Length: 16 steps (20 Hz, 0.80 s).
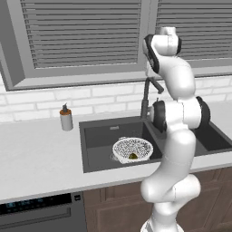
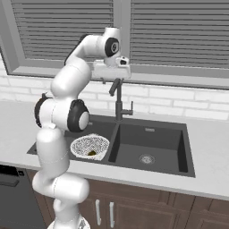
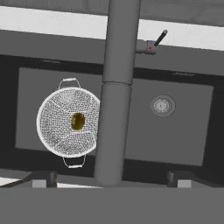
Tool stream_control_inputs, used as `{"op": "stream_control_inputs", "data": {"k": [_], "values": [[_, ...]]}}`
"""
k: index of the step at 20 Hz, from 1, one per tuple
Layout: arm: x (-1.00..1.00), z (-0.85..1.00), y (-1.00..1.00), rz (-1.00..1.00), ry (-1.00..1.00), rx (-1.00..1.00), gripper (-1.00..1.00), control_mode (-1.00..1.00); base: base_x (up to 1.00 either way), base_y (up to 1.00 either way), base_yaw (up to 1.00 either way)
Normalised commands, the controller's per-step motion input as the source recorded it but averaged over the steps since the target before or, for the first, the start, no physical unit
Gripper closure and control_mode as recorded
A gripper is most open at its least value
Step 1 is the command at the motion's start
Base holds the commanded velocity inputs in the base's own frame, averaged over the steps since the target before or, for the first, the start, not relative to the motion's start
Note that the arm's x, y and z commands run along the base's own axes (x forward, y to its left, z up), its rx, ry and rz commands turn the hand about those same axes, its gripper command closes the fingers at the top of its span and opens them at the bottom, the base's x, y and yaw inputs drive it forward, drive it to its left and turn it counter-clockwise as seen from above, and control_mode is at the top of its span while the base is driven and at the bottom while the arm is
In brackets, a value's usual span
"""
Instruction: Put the colander in the sink, put the kiwi in the colander, and turn on the sink faucet and pour water over the colander.
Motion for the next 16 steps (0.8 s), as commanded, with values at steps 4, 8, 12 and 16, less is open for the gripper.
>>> {"op": "stream_control_inputs", "data": {"k": [4,8,12,16], "values": [[-0.03,-0.07,-0.02,0.00,-0.08,0.00,-1.00,-1.00,0.00,0.00,0.00],[-0.37,-0.25,0.00,-0.01,-0.15,-0.01,-1.00,-1.00,0.00,0.00,0.00],[-0.16,-0.18,0.00,-0.03,-0.10,0.00,-1.00,-1.00,0.00,0.00,0.00],[0.00,-0.13,0.01,-0.03,-0.06,0.00,-1.00,-1.00,0.00,0.00,0.00]]}}
